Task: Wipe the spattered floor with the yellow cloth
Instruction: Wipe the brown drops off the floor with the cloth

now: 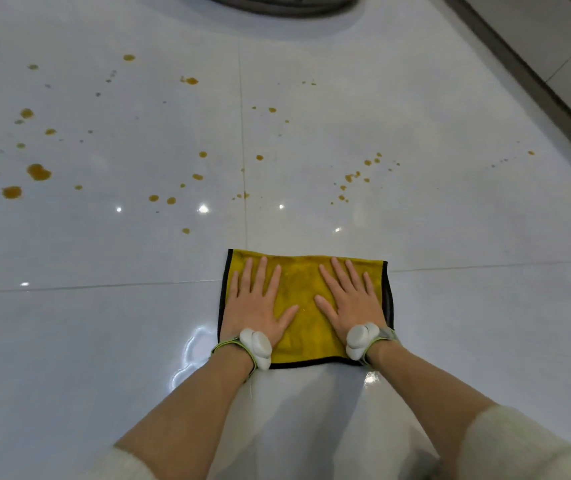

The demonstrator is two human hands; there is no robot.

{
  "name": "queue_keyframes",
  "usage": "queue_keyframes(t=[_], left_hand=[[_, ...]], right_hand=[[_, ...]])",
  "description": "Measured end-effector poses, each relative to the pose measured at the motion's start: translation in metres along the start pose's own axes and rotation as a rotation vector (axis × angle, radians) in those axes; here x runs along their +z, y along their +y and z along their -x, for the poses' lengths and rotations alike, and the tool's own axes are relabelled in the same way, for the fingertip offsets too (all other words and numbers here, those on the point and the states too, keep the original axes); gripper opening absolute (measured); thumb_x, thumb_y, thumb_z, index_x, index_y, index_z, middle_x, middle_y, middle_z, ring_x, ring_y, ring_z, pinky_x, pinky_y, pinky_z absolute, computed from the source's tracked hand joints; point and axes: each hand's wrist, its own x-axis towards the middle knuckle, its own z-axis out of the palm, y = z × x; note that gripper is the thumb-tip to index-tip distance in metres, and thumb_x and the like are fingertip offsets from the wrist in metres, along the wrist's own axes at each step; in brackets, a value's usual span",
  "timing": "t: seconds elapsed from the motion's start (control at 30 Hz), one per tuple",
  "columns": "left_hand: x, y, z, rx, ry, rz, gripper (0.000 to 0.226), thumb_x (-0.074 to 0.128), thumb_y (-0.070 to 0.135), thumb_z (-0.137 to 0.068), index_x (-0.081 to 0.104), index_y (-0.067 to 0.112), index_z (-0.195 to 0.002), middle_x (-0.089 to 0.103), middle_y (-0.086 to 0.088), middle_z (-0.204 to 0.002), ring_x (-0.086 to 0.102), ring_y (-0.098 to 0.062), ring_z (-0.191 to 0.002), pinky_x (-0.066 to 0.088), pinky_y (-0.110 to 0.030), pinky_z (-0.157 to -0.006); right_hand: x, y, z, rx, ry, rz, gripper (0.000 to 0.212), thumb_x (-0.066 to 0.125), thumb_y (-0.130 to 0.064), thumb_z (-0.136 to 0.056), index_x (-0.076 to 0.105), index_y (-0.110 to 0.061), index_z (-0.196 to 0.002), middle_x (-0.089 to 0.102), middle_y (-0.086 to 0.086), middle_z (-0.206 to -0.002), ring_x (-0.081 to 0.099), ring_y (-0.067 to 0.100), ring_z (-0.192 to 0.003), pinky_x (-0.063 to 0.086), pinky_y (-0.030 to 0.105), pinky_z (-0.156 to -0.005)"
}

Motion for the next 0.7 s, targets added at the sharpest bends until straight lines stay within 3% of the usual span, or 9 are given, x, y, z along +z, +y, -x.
queue_keyframes(t=[0.5,0.7], left_hand=[[-0.006,0.039,-0.241,-0.062,0.029,-0.069,0.088,0.001,0.078,-0.084,0.006,0.026,-0.155,0.001,-0.006,-0.164,-0.002,-0.030,-0.150,0.002,-0.049,-0.121],[-0.014,0.040,-0.257,-0.084,0.020,-0.077,0.090,0.001,0.079,-0.083,0.006,0.025,-0.155,0.002,-0.007,-0.164,-0.002,-0.030,-0.150,0.003,-0.049,-0.121]], right_hand=[[-0.030,0.122,-0.212,0.026,0.129,-0.068,0.065,0.015,-0.064,-0.094,0.010,-0.035,-0.152,0.010,-0.007,-0.161,0.004,0.021,-0.149,0.006,0.049,-0.120],[-0.033,0.123,-0.228,0.008,0.116,-0.046,0.065,0.017,-0.064,-0.094,0.011,-0.034,-0.153,0.009,-0.006,-0.162,0.003,0.022,-0.149,0.004,0.049,-0.119]])
